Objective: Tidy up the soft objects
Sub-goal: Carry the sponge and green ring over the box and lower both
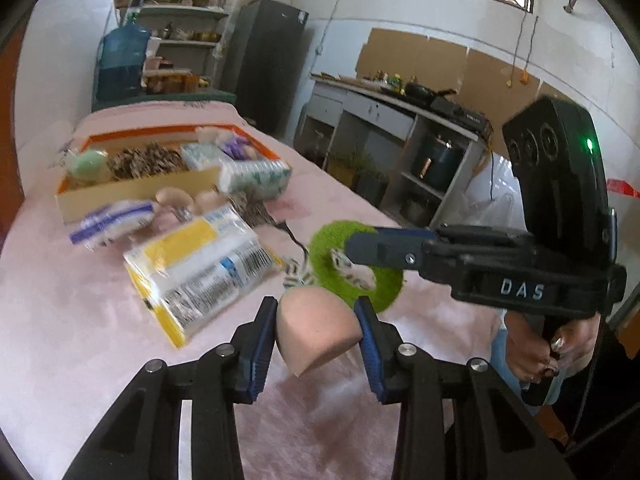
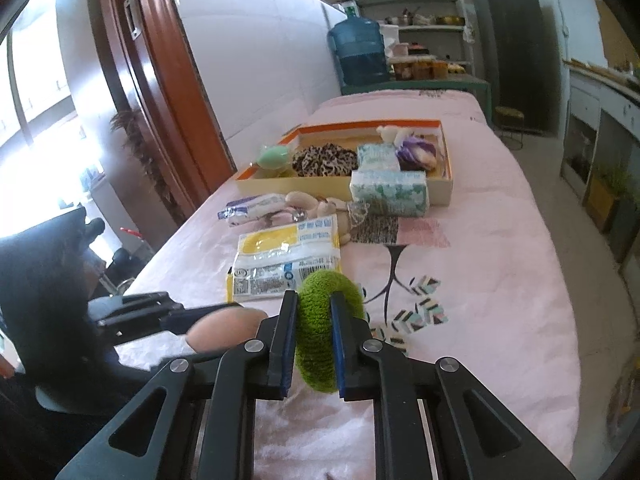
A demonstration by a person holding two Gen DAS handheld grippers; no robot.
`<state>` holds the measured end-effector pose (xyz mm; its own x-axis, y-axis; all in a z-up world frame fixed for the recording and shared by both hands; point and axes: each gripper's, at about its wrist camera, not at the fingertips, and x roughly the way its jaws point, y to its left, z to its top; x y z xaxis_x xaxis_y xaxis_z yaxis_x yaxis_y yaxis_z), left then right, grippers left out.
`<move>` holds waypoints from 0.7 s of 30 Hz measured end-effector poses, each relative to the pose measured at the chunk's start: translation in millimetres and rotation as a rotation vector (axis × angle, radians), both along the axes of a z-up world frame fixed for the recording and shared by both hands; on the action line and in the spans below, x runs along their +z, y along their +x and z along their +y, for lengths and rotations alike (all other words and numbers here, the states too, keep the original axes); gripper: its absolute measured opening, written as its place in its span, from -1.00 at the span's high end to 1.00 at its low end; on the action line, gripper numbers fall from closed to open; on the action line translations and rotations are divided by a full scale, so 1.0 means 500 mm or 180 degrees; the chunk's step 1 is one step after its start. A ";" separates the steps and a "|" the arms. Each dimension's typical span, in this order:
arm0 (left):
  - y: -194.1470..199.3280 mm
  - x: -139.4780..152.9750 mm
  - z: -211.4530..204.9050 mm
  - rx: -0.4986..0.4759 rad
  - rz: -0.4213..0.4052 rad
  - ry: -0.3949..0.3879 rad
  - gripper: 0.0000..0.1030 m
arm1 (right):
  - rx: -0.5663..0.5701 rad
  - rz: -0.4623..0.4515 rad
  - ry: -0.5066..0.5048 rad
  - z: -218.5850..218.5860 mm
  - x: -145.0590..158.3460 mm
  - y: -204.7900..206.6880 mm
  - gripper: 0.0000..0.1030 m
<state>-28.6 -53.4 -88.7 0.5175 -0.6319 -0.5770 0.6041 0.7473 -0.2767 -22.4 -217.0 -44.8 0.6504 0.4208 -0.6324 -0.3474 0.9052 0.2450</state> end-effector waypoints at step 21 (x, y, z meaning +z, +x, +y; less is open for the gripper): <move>0.091 0.137 0.082 0.0711 -0.0485 -0.0076 0.23 | 0.0086 -0.0551 -0.0065 0.027 0.101 0.062 0.71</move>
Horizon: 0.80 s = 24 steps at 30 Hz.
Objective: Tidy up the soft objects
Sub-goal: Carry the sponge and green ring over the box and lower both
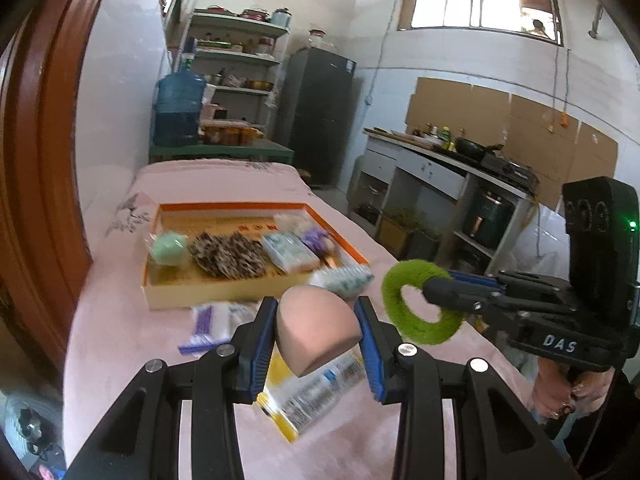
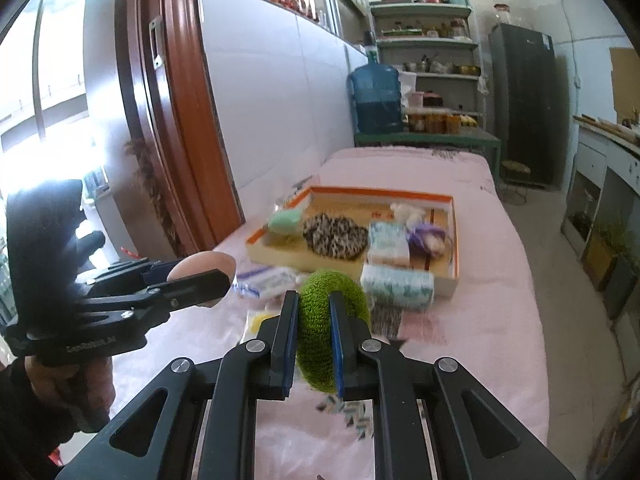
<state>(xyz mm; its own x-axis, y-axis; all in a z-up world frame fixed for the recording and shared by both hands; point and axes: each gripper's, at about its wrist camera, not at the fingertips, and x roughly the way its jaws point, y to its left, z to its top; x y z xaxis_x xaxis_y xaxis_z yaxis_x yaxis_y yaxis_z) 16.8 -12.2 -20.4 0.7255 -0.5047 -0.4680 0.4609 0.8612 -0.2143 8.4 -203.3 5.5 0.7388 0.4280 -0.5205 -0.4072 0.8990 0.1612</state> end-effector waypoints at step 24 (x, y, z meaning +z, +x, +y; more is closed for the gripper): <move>0.190 0.098 0.033 0.0515 -0.0356 -0.0015 0.23 | 0.0018 -0.0263 0.0318 -0.005 0.077 0.207 0.71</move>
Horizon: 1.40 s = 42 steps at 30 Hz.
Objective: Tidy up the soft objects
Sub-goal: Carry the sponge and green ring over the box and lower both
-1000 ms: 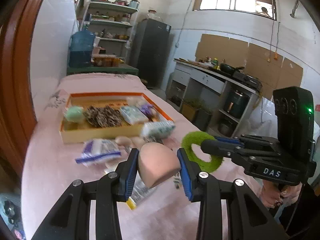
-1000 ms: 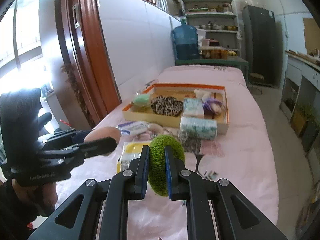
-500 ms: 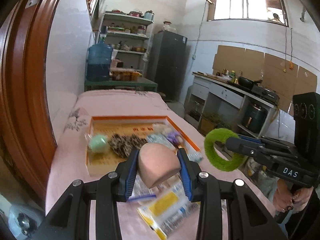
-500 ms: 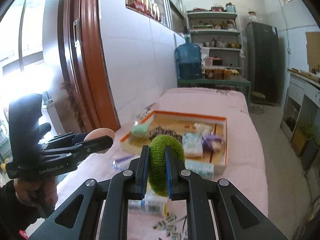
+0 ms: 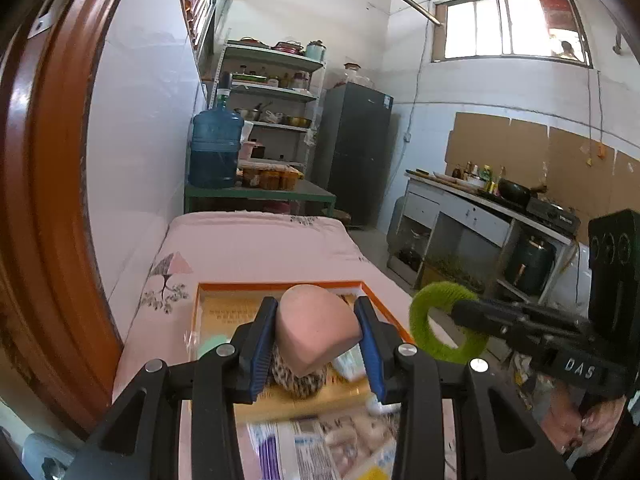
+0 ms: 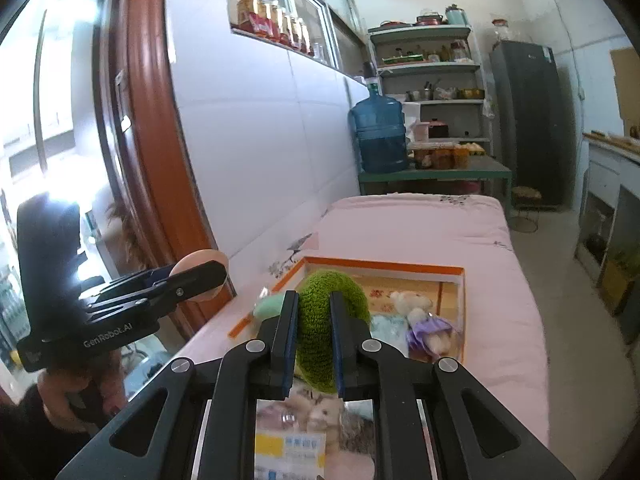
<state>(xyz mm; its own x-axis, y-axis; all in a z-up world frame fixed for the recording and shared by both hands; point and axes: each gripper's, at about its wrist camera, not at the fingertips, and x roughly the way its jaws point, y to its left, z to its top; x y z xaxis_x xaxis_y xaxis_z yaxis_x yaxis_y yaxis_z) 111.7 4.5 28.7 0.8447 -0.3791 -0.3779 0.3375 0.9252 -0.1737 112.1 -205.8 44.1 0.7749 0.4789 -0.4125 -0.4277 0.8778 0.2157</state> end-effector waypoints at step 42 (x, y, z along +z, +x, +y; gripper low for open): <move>0.356 -0.120 -0.013 0.0635 0.0527 -0.0008 0.23 | -0.0331 0.0401 0.0240 0.049 -0.140 0.334 0.70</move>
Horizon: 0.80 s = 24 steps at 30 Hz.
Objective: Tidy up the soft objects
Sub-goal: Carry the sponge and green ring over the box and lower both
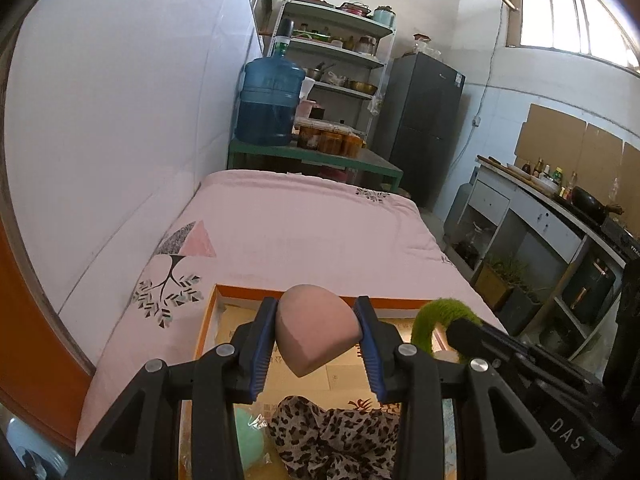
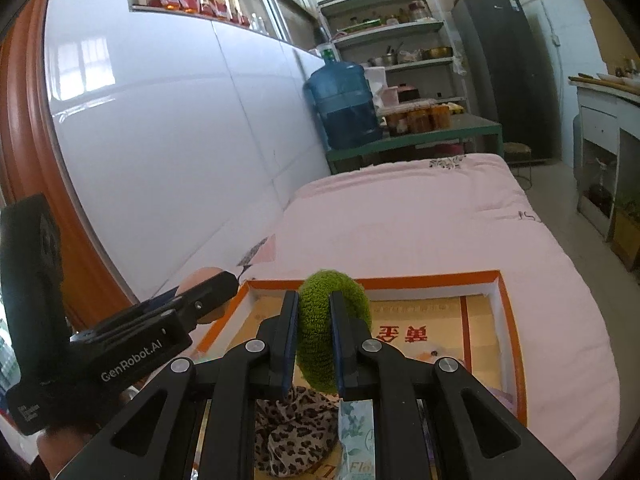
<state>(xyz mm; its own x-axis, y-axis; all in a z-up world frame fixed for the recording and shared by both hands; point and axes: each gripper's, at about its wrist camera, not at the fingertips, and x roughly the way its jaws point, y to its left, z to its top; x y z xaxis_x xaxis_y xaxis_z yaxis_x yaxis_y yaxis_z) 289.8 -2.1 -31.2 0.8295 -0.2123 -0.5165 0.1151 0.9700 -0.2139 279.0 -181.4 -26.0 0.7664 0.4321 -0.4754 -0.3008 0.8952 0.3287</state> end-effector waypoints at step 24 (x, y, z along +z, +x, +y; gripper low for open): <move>0.025 -0.037 -0.009 -0.0076 0.0299 0.0073 0.23 | 0.0025 0.0274 -0.0109 0.010 -0.032 0.022 0.69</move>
<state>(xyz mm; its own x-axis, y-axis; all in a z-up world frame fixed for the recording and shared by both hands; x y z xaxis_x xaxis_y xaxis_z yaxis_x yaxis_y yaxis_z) 302.1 -6.8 -49.9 0.7720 -0.2188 -0.5968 0.1189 0.9720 -0.2027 289.9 -176.2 -42.2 0.7186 0.4202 -0.5541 -0.2797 0.9042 0.3228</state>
